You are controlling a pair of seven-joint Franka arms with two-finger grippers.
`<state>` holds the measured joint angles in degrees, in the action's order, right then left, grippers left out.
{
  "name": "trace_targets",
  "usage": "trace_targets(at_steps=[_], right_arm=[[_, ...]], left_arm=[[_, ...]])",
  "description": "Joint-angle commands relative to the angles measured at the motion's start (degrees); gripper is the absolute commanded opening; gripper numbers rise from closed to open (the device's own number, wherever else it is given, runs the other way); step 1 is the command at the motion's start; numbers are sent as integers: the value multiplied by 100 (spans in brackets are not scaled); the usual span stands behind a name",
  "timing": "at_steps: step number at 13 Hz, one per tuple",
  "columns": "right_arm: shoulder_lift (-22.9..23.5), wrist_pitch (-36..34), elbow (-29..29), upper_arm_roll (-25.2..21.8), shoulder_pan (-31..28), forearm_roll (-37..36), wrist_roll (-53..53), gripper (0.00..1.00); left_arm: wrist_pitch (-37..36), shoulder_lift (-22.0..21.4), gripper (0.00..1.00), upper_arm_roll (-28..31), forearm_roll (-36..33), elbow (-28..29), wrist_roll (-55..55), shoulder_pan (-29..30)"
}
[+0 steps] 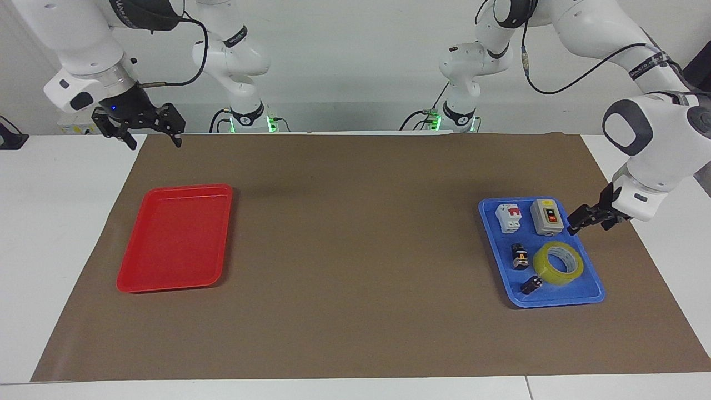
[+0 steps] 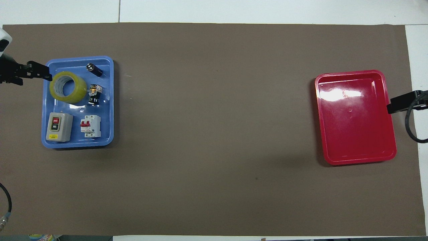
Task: Place and move tape with both arms
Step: 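Reach the left gripper to the yellow tape roll and grasp it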
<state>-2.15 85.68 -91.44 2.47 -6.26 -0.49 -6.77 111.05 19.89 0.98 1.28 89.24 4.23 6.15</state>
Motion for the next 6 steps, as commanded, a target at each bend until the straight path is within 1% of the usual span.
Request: trace_targets(at_steps=[1, 4, 5, 6], right_arm=[[4, 27, -5, 34, -77, 119, -97, 100], [4, 19, -5, 34, -86, 128, -123, 100], [4, 10, -5, 34, -86, 119, -115, 100], [4, 10, -5, 34, -77, 119, -114, 100]], left_arm=[[416, 154, 100, -10, -40, 136, -1, 87], [645, 427, 100, -1, -40, 146, -18, 140], [707, 454, 100, -10, -22, 163, -62, 202], [882, 463, 100, -10, -22, 329, -202, 211]])
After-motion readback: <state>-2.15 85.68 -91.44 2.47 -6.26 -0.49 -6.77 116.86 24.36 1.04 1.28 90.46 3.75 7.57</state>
